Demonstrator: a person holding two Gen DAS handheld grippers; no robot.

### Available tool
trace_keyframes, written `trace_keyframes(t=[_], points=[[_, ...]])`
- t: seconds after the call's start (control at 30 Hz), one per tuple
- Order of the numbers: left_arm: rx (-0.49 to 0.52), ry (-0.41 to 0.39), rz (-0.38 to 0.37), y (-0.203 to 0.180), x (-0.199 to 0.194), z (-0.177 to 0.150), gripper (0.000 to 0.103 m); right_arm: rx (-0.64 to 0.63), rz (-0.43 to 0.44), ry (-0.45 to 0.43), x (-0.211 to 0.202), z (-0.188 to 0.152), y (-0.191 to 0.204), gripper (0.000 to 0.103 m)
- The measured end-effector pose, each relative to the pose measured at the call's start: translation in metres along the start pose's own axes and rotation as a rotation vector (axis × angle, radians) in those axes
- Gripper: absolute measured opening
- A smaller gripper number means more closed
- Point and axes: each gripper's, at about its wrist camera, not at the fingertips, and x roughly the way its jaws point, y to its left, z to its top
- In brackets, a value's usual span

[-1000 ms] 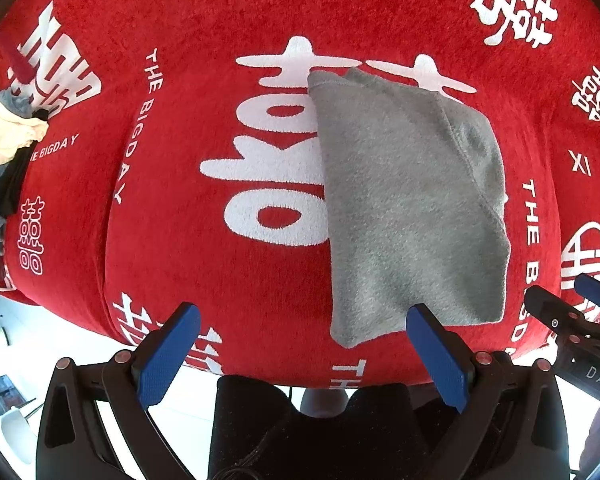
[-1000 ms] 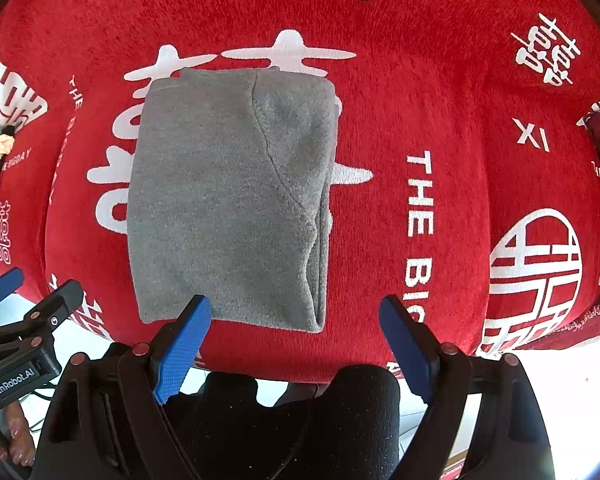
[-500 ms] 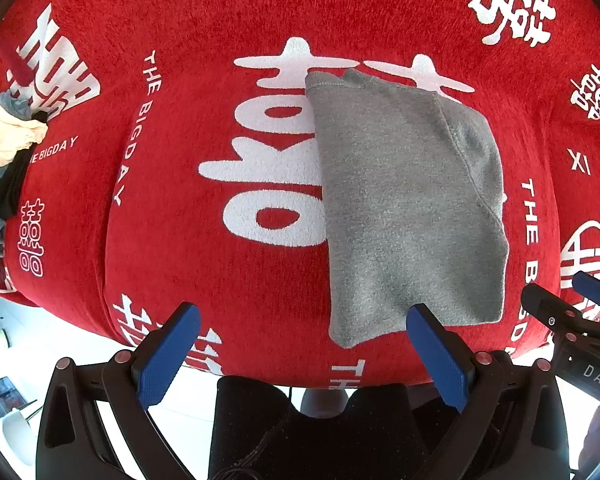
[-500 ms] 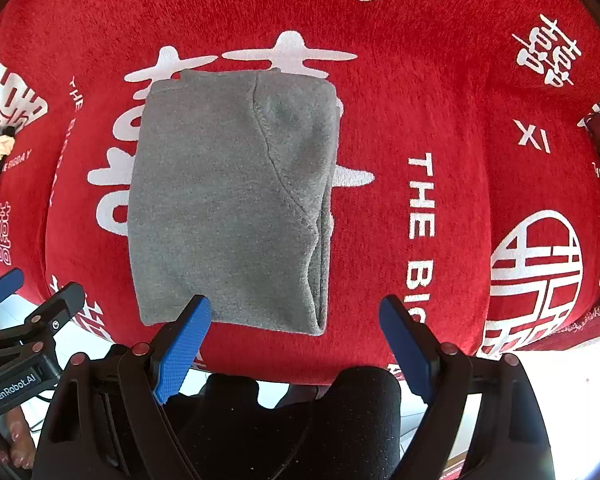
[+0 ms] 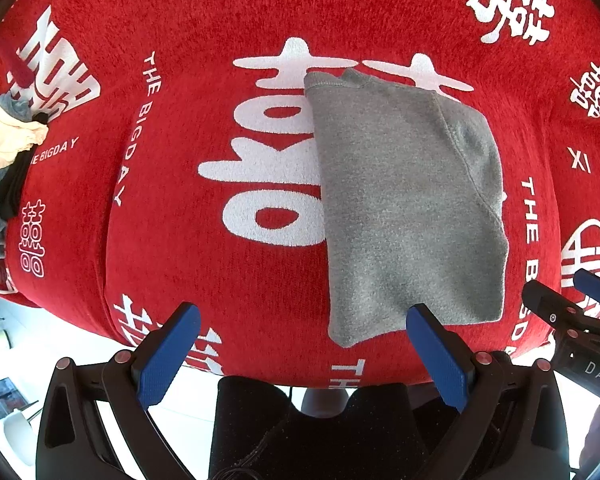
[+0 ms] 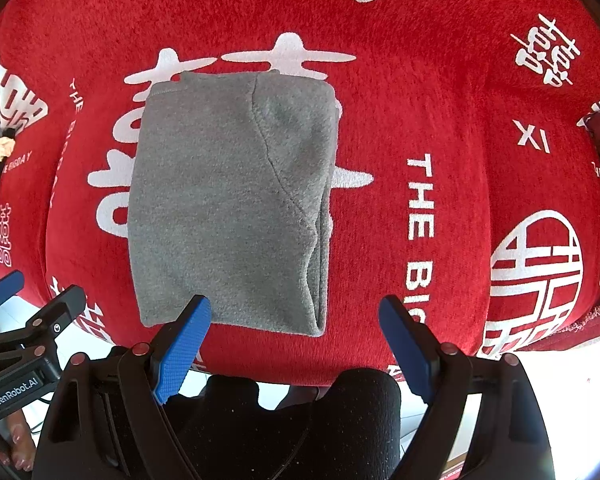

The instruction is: Fold small clothes

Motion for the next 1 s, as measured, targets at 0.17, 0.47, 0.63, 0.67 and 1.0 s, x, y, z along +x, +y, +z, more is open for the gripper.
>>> trace_keyframes(t=[0.17,0.47,0.63,0.67,1.0], points=[[-0.001,-0.002,0.002,-0.0001,-0.0001,-0.0001,0.103,0.003,0.0,-0.001,0.0005,-0.0005,-0.0004,0.088],[0.002,-0.009,0.007,0.0018,0.0007,0.001,0.103,-0.001,-0.001,0.002,0.0024,-0.002,0.0002,0.088],[-0.008,-0.01,0.007,0.0027,0.0018,0.0018,0.103,-0.002,-0.002,-0.001,0.0023,-0.002,0.0018,0.088],[-0.008,-0.009,0.007,0.0028,0.002,0.0021,0.103,-0.003,-0.003,-0.001,0.0022,-0.0017,0.002,0.088],[0.0,-0.049,-0.007,0.0008,-0.0015,0.0014,0.103,-0.006,-0.006,0.004,0.0038,-0.0006,0.0033,0.088]])
